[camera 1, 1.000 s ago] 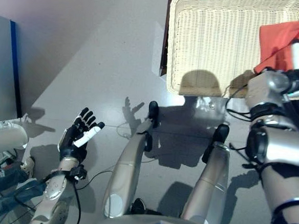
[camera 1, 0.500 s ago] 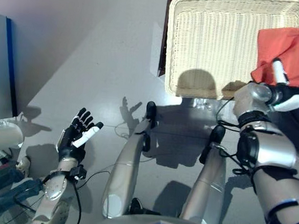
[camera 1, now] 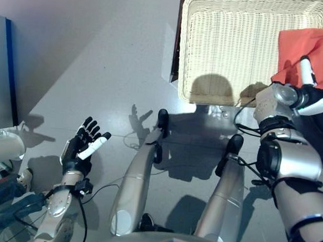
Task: Pick up the clothes and place them into the washing machine
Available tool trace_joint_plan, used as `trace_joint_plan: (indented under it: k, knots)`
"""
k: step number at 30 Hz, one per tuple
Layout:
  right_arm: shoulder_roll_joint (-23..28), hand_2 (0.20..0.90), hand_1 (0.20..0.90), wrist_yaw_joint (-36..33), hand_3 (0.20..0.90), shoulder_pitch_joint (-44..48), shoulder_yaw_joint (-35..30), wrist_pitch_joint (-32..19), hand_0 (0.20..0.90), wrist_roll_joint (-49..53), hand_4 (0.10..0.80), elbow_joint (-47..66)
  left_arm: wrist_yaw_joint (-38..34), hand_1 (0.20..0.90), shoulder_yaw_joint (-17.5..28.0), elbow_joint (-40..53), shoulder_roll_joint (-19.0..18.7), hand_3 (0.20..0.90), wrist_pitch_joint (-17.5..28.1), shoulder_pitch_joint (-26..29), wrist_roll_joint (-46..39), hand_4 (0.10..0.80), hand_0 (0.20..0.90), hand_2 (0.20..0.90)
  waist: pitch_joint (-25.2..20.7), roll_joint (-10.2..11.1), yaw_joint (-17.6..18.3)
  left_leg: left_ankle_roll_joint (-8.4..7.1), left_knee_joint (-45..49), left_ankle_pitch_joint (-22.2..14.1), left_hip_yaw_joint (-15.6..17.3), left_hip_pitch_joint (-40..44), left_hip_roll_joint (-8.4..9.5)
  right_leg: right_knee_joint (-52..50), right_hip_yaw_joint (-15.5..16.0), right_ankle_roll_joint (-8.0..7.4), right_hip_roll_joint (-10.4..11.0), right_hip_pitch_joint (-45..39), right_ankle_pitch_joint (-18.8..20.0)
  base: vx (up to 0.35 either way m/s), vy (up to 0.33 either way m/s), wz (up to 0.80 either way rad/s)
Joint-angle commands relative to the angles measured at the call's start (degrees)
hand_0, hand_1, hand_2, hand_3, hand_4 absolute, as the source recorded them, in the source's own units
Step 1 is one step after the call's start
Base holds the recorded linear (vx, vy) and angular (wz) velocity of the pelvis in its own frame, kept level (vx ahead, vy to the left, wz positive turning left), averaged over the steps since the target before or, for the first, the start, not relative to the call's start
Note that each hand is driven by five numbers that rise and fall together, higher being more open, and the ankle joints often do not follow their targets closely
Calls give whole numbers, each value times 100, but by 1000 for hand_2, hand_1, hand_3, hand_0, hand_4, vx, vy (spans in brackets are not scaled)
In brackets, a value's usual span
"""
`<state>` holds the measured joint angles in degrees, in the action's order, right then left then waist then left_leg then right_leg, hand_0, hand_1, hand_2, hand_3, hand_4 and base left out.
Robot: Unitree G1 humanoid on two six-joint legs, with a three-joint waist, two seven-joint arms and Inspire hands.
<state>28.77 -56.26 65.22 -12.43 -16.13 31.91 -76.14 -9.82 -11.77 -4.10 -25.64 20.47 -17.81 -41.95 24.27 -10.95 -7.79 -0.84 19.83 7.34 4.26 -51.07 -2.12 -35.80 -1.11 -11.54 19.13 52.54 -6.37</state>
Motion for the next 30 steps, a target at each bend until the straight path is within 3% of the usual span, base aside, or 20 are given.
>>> trace_joint_plan:
  k: [1, 11, 14, 15, 17, 20, 21, 23, 30]
  knots:
    - [843, 900, 900, 334, 900, 287, 409, -71, 900, 299, 800, -35, 27, 900, 366, 215, -342, 900, 448, -201, 65, 800, 900, 900, -149, -189, -139, -391, -15, -294, -68, -171, -161, 507, -26, 163, 28, 333, 664, 0, 0, 0]
    - [1382, 900, 900, 769, 900, 683, 832, 108, 900, 396, 800, -284, 151, 900, 462, 417, -448, 900, 505, -292, -33, 800, 900, 900, -66, -412, -312, -448, -391, -13, -117, -171, -72, 589, 10, 132, 71, 424, 654, 2, -12, 7]
    - [1407, 900, 900, 883, 900, 708, 870, 66, 900, 481, 800, -314, 188, 900, 463, 400, -431, 900, 493, -284, -52, 800, 900, 900, -124, -396, -322, -482, -425, -121, -165, -138, -58, 541, -12, 104, 78, 421, 510, 2, -12, 7]
    - [1412, 900, 900, 1020, 900, 721, 889, 28, 900, 587, 800, -305, 215, 900, 463, 381, -424, 900, 482, -290, -69, 800, 900, 900, -86, -409, -326, -458, -431, 27, -139, -206, -74, 549, 21, 142, 70, 490, 656, 80, -8, 9]
    - [1416, 900, 900, 1152, 900, 774, 948, 21, 900, 658, 800, -327, 230, 900, 460, 364, -415, 900, 463, -275, -77, 800, 900, 900, -147, -384, -332, -485, -451, -107, -163, -183, -62, 521, -1, 108, 80, 485, 524, 49, 0, 6]
    - [1406, 900, 900, 1399, 900, 852, 1037, -4, 900, 787, 800, -342, 238, 900, 478, 333, -400, 900, 444, -264, -106, 800, 900, 900, -104, -396, -335, -456, -441, 38, -122, -284, -84, 527, 11, 140, 70, 593, 683, -71, 16, -1]
    - [1412, 639, 639, 1427, 639, 880, 1054, 9, 639, 788, 614, -362, 236, 900, 480, 324, -396, 900, 439, -256, -104, 800, 900, 900, -100, -399, -340, -457, -436, 40, -127, -291, -86, 519, 3, 139, 72, 604, 684, -108, 19, -2]
    - [1463, 200, 200, 1453, 200, 948, 1109, 45, 200, 763, 300, -407, 239, 900, 481, 300, -402, 900, 425, -249, -102, 800, 900, 900, -138, -387, -352, -482, -433, -90, -163, -258, -73, 478, -31, 107, 89, 579, 550, 92, -13, -3]
    - [1703, 200, 200, 1400, 200, 1062, 1146, 104, 200, 701, 300, -565, 261, 900, 535, 299, -406, 900, 452, -213, -91, 800, 900, 900, -114, -463, -400, -470, -481, 80, -141, -302, -62, 467, -7, 134, 106, 658, 676, -23, 9, 3]
